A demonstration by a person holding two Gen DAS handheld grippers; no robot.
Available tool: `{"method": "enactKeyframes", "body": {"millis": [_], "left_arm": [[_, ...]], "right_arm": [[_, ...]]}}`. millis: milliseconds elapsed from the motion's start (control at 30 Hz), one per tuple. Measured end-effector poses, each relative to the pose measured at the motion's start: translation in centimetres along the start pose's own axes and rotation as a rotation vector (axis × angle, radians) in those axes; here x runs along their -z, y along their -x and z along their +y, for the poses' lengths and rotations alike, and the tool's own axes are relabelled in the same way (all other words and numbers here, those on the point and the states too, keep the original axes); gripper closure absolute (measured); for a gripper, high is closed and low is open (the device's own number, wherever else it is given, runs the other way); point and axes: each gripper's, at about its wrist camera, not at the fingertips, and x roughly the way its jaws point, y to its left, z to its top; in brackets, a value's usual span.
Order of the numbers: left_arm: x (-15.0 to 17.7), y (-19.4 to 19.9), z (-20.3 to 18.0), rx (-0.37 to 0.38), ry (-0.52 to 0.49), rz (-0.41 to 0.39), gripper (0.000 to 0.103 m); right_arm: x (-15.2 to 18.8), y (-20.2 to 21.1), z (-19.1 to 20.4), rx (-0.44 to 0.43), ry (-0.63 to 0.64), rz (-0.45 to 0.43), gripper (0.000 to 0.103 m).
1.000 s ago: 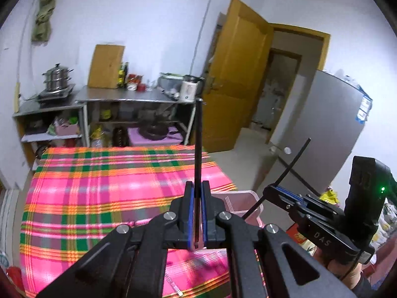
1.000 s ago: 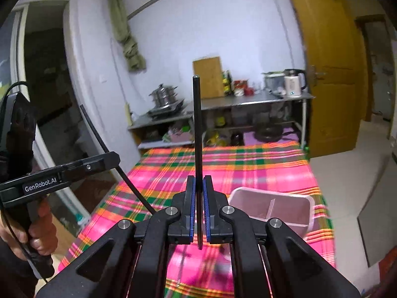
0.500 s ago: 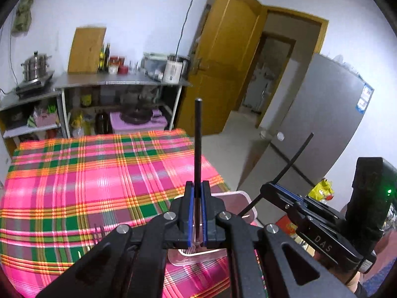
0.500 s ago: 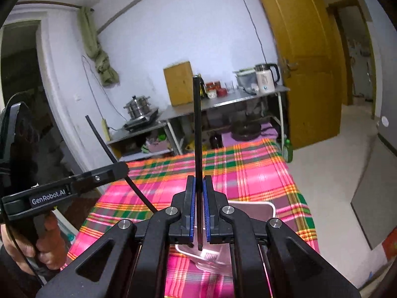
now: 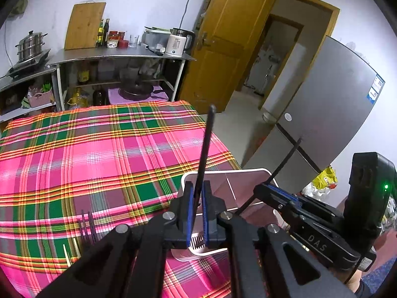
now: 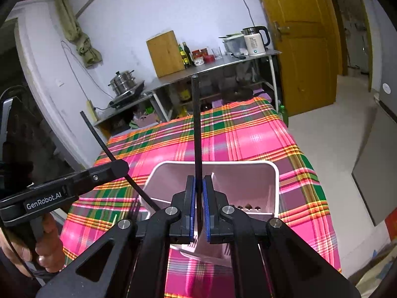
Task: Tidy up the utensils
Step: 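Open the right tool over the caddy while the left tool releases its chopstick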
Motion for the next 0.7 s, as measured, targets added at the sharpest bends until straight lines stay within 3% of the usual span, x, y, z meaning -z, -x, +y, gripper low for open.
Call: {"method": "enactKeyframes", "body": {"millis": [67,233,367,700], "left_arm": [[-0.2,0.1,0.2,-0.004,0.001,-0.015,0.082],[-0.3,1.8,0.4,-0.009,0.004,-0.066,0.078],[0.0,3.9,0.7,-0.007,0.013,-0.116,0.058],[3.4,8.5,2.1,-0.043,0.011,-0.186,0.058]], "right_arm": [[-0.1,0.3,0.1,0.003,0.004,-0.009,0.093],[-0.3,1.6,0.3,0.017,0.014,-0.046,0.084],[0.0,3.0,0.2,0.030,0.006,-0.073,0.084],[1.3,6.8,1.4,0.045,0.015,-0.127,0.084]]}}
